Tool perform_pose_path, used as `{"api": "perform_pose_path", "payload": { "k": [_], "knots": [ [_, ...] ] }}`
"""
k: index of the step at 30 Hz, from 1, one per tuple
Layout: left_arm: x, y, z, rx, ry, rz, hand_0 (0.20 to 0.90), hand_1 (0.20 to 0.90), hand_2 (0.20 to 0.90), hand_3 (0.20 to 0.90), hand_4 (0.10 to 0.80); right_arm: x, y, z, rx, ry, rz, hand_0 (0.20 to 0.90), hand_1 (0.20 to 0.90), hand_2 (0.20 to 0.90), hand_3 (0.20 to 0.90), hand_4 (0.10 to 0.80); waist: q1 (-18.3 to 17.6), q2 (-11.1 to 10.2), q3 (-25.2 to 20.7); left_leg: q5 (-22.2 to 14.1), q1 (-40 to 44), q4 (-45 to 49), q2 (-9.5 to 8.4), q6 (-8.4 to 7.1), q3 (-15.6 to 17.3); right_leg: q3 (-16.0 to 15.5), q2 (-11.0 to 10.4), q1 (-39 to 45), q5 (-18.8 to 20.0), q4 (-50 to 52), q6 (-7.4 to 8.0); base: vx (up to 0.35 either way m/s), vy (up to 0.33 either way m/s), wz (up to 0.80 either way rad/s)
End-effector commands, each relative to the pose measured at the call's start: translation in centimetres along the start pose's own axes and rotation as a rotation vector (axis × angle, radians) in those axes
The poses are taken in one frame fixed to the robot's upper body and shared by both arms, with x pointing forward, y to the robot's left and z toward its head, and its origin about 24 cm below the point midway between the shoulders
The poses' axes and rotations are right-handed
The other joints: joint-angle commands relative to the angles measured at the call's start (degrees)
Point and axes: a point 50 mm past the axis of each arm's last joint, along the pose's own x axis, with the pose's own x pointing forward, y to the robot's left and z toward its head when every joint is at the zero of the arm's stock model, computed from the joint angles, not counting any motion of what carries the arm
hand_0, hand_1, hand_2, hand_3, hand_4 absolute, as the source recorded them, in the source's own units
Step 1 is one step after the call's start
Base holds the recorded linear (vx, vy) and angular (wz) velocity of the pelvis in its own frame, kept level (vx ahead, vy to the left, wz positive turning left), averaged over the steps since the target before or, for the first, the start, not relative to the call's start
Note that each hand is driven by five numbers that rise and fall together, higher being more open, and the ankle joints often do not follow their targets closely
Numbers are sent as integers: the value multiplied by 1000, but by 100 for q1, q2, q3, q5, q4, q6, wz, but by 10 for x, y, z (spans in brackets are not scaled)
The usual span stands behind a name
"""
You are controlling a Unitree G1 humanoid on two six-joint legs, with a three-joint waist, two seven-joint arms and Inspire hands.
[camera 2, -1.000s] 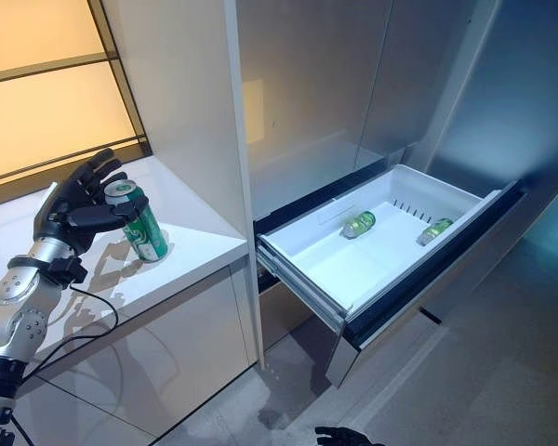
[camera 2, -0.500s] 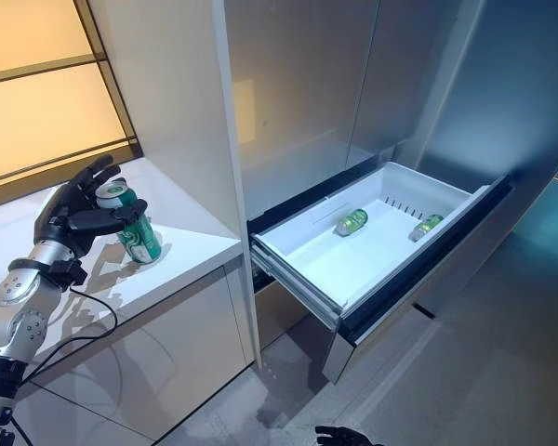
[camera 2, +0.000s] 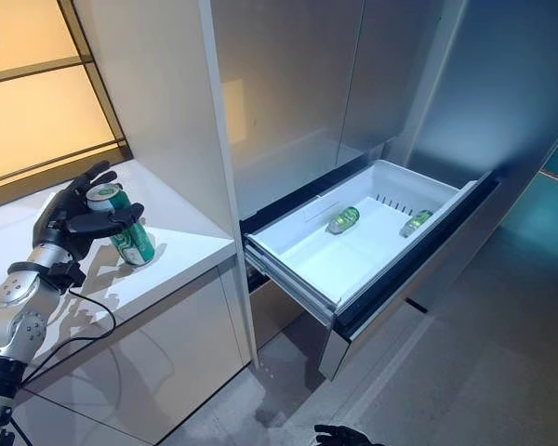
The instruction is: Put drinks into fridge and close the fridge
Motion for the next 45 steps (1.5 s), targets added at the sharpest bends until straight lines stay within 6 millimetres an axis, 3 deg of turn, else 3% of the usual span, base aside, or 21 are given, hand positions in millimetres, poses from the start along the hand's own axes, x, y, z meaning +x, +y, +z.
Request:
{"api": "perform_pose_path", "payload": {
  "k": [1,18,19,20,22,23,29,33,37,39,42,43,44,45],
  "knots": [
    [29,-13,86,58,-305,-58,900,900,900,900,800,-6,-10,-19,-13,80,-5,900,900,900,900,800,-73,127,-110,-632,92,235,-196,82,98,68,-13,99,-875,593,324,16,5,-8],
    [29,-16,86,16,-326,-63,900,900,900,900,800,-6,-10,-21,-14,84,-10,900,900,900,900,800,-105,120,-95,-663,89,290,-197,95,138,74,-24,76,-885,646,324,2,1,0],
    [28,-17,86,14,-328,-66,806,806,806,790,690,-6,-10,-20,-14,84,-10,900,900,900,900,800,-105,117,-93,-665,89,294,-198,98,137,78,-22,75,-887,653,322,0,0,0],
    [28,-17,86,14,-330,-67,594,594,594,543,443,-6,-10,-20,-14,84,-11,900,900,900,900,800,-106,115,-92,-666,92,295,-199,100,135,80,-20,74,-889,657,320,0,0,0],
    [29,-18,86,22,-332,-70,328,328,328,233,133,-7,-10,-20,-14,81,-13,900,900,900,900,800,-111,110,-85,-673,87,303,-202,102,135,79,-23,72,-893,662,323,0,0,0],
    [29,-19,86,27,-333,-70,300,300,300,200,100,-7,-10,-20,-15,81,-14,900,900,900,900,800,-112,109,-85,-674,86,303,-201,101,135,79,-25,69,-894,665,324,0,0,0],
    [28,-19,87,30,-345,-69,300,300,300,200,100,-7,-10,-18,-11,58,-9,900,900,900,900,800,-119,99,-89,-671,84,296,-214,108,109,107,-18,58,-892,674,323,0,0,0],
    [26,-26,94,9,-398,-111,300,300,300,200,100,-5,-10,4,-28,-78,7,900,900,900,900,800,-125,86,-82,-675,82,304,-218,117,100,117,-18,48,-880,685,323,4,-2,-3],
    [20,-50,108,-14,-486,-229,300,300,300,200,100,-9,-2,57,-136,-329,49,900,900,900,900,800,-137,55,-62,-656,65,309,-216,125,84,105,-30,32,-857,692,319,0,0,0],
    [18,-57,111,-17,-506,-265,300,300,300,200,100,-12,4,74,-146,-394,72,900,900,900,900,800,-149,44,-55,-647,60,303,-217,127,73,101,-34,26,-855,695,319,0,0,0],
    [11,-79,115,-38,-548,-400,300,300,300,200,100,-35,34,128,-216,-654,200,900,900,900,900,800,-219,14,-42,-600,53,266,-215,117,64,63,-50,14,-839,689,326,-28,-18,-1],
    [9,-85,112,-44,-553,-442,408,408,408,326,226,-45,44,142,-231,-725,241,900,900,900,900,800,-240,5,-31,-583,51,256,-218,111,64,52,-55,9,-827,685,331,-32,-14,-1],
    [8,-86,111,-45,-554,-447,408,408,408,326,226,-47,45,144,-231,-732,246,900,900,900,900,800,-242,4,-31,-580,52,253,-218,110,64,49,-56,10,-826,684,332,-35,-11,-1],
    [3,-91,106,-40,-569,-503,415,415,415,335,235,-63,49,160,-256,-833,296,900,900,900,900,800,-253,-7,-13,-560,53,237,-216,103,70,37,-59,9,-810,678,337,0,0,0]
  ]
}}
